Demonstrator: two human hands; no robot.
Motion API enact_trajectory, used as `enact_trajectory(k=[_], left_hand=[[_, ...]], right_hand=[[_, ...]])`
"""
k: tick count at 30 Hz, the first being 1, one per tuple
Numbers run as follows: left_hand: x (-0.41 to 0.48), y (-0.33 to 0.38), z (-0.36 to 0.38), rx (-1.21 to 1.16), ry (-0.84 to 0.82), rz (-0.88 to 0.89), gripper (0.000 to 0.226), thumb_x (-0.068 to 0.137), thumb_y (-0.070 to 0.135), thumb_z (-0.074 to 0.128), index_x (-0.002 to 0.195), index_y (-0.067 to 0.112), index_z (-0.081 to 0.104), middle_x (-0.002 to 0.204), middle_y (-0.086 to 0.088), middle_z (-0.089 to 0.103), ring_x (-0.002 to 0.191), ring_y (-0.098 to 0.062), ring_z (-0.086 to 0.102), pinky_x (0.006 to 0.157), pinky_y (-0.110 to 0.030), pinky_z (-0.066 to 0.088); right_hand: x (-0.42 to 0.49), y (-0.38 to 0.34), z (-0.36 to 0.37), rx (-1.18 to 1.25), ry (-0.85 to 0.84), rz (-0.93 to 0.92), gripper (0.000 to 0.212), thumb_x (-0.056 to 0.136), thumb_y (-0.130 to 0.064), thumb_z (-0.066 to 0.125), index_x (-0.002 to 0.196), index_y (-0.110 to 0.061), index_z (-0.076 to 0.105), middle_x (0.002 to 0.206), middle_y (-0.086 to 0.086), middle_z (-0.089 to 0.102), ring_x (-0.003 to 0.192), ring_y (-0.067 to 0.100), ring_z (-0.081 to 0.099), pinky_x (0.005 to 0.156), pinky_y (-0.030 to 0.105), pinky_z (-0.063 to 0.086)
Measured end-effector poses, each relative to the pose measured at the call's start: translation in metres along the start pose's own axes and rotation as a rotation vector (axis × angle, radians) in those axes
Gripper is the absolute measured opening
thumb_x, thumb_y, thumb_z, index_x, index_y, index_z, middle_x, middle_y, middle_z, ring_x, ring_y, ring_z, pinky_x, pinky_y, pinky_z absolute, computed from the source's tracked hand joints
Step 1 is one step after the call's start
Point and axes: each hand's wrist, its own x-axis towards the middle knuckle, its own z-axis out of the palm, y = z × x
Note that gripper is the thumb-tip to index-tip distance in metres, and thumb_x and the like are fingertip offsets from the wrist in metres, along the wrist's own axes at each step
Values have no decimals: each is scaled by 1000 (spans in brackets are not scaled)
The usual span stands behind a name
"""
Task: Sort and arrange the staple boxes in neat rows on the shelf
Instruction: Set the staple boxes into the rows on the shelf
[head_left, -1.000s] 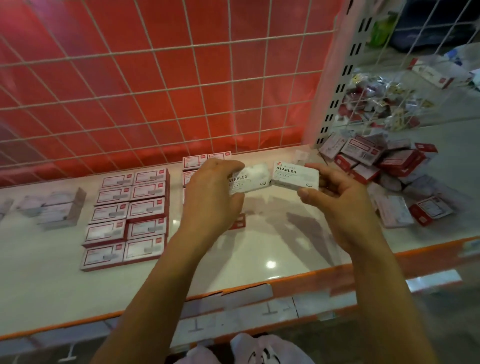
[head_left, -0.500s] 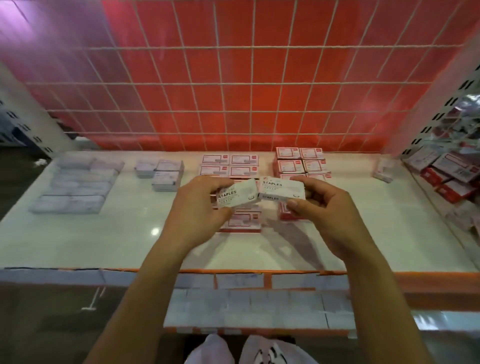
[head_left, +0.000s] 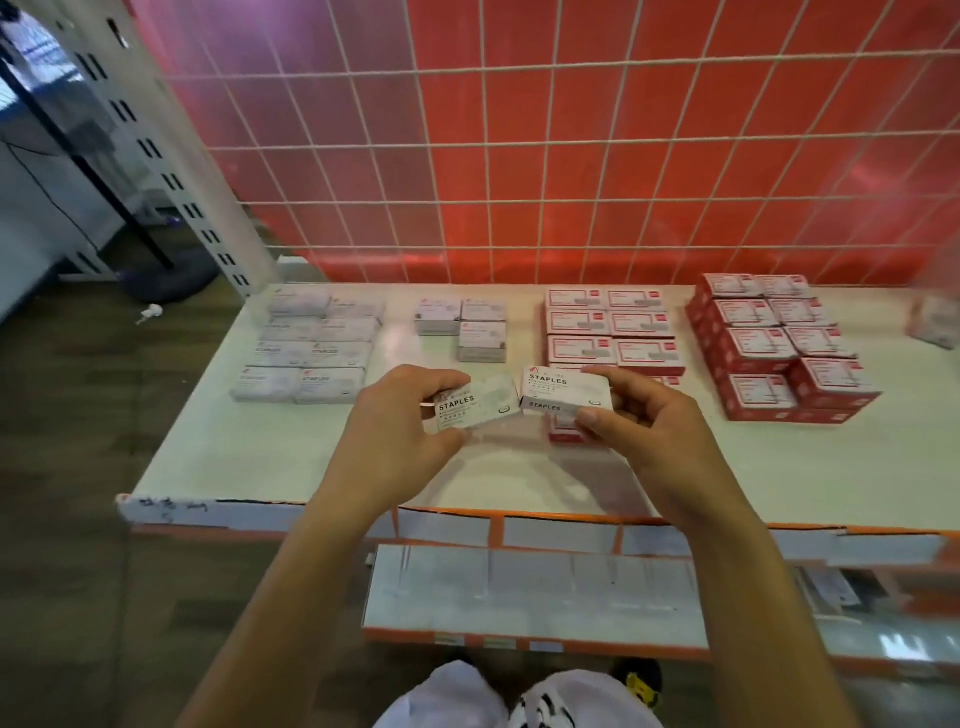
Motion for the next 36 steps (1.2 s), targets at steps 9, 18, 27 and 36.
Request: enact_trajectory(k=[9, 18, 27, 36], left_hand=[[-6, -39, -11, 17, 35, -53, 50, 77, 15, 77, 123, 24, 62, 113, 8, 60, 97, -3, 57, 76, -1, 38], [-4, -48, -12, 82, 113, -154, 50, 77, 19, 77, 125, 24, 61, 116, 5, 59, 101, -8, 57, 91, -19, 46], [0, -79, -36, 40, 76, -179, 47, 77, 14, 76, 121, 22, 63, 116, 3, 61, 101, -10, 58, 83, -8, 38], [17, -137, -89, 91, 34, -116, 50, 78, 13, 75, 125, 21, 60, 124, 3, 58, 110, -14, 57, 99, -25, 44]], right_hand=[[6, 4, 36, -53, -60, 20, 49, 75, 8, 69, 113, -23, 63, 101, -4, 72, 96, 10, 68, 75, 22, 55], [20, 2, 52, -81, -118, 85, 44, 80, 6, 66, 115, -21, 62, 93, -6, 73, 87, 6, 69, 68, 18, 55], [27, 10, 89, -17, -88, 146, 37, 83, 1, 65, 117, -13, 62, 74, 2, 65, 72, 12, 68, 63, 16, 53], [44, 21, 159, -120, -46, 74, 43, 78, 1, 70, 114, -21, 65, 95, 12, 70, 82, 22, 68, 67, 25, 57]])
